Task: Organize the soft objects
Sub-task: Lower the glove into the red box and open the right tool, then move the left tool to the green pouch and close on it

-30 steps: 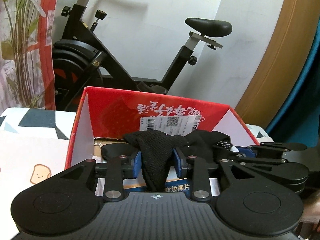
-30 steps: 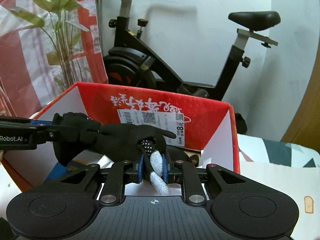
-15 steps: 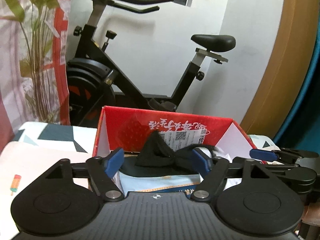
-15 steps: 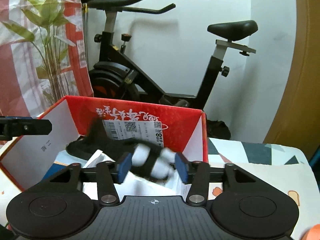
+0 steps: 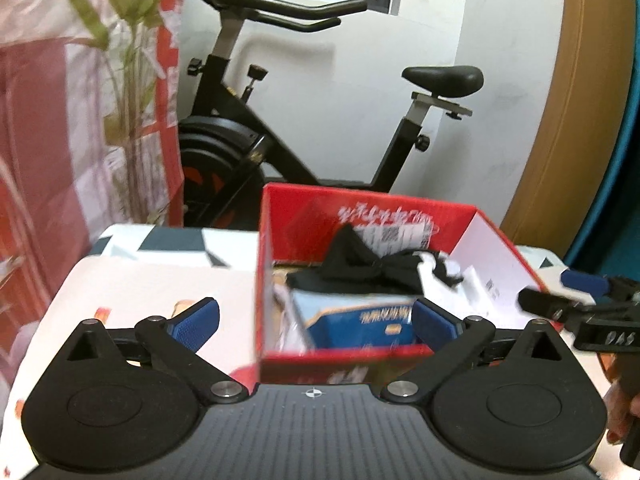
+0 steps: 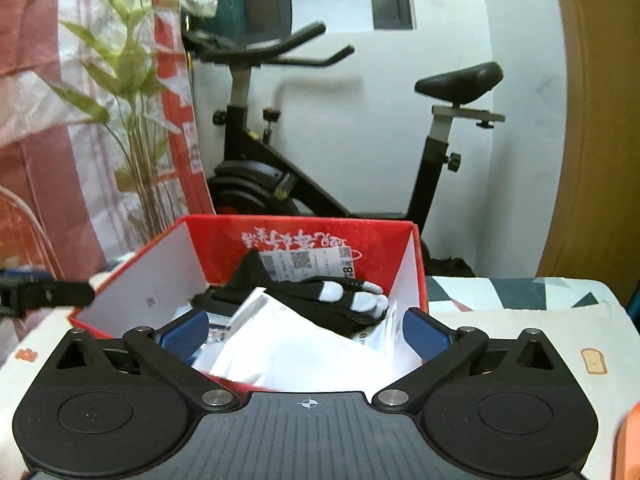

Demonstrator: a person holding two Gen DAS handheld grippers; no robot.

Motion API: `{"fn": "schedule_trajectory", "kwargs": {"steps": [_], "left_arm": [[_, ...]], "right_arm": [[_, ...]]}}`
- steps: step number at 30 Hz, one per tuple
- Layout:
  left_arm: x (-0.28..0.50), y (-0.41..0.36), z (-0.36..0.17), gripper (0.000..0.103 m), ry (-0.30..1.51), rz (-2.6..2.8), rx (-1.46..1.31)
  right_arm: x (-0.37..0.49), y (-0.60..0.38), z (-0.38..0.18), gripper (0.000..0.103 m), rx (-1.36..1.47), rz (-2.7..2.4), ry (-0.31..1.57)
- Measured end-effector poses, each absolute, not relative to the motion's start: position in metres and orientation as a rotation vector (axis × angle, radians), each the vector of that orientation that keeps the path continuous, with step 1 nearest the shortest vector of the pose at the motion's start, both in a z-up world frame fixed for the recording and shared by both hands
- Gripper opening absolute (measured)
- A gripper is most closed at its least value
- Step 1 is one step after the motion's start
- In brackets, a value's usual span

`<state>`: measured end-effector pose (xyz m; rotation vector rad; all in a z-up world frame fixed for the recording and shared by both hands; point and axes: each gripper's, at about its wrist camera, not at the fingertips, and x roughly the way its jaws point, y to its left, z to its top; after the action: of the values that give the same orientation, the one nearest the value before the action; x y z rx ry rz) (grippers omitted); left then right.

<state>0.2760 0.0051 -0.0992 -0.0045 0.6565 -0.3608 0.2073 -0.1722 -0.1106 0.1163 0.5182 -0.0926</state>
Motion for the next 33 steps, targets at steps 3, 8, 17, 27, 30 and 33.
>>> {"fn": "schedule_trajectory", "kwargs": {"steps": [3, 8, 17, 27, 30, 33], "left_arm": [[0.263, 0.018, -0.103, 0.103, 0.674, -0.352, -0.005], [0.241, 0.04, -0.114, 0.103, 0.7, -0.327, -0.003], [0.207, 0.078, -0.153, 0.103, 0.805, -0.263, -0.092], [0.188, 0.115, -0.177, 0.074, 0.852, -0.214, -0.223], [0.185, 0.121, -0.181, 0.049, 0.869, -0.22, -0.228], [0.184, 0.12, -0.186, 0.048, 0.89, -0.247, -0.243]], "right_arm": [[0.191, -0.165, -0.113, 0.102, 0.132, -0.089, 0.499], [0.166, -0.15, -0.121, 0.102, 0.15, -0.069, 0.501], [0.143, -0.109, -0.159, 0.101, 0.101, 0.054, 0.63], [0.148, -0.077, -0.188, 0.093, 0.086, 0.183, 0.738], [0.151, -0.069, -0.192, 0.085, 0.074, 0.227, 0.759], [0.156, -0.061, -0.194, 0.073, 0.071, 0.28, 0.784]]}}
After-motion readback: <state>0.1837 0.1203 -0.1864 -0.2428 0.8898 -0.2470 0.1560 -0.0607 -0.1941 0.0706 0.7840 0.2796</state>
